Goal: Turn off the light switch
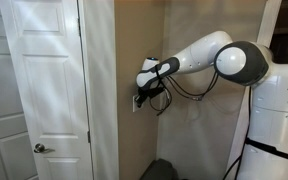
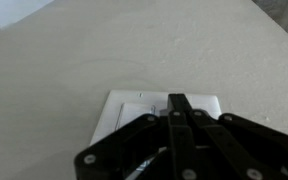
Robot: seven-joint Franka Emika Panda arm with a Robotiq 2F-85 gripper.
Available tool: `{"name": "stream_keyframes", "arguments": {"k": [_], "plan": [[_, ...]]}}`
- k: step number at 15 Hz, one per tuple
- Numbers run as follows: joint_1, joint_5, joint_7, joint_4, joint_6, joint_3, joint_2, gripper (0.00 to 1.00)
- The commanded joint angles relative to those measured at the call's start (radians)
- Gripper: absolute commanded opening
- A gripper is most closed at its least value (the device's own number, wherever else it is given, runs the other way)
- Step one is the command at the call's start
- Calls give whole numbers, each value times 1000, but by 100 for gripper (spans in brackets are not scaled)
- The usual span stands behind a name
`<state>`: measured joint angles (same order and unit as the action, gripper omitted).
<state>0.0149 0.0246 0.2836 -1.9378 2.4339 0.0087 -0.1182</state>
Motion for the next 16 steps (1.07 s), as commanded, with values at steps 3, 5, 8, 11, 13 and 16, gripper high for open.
{"name": "stream_keyframes", "arguments": {"k": [3, 5, 8, 11, 13, 16], "plan": [[-7, 29, -29, -22, -20, -2, 23, 0], [-7, 38, -35, -28, -38, -6, 31, 0], [-8, 41, -38, -22, -71, -10, 26, 0], [-5, 53, -49, -12, -110, -11, 21, 0], [-4, 60, -56, -14, -128, -11, 26, 0], [-4, 66, -63, -15, -147, -11, 30, 0]]}}
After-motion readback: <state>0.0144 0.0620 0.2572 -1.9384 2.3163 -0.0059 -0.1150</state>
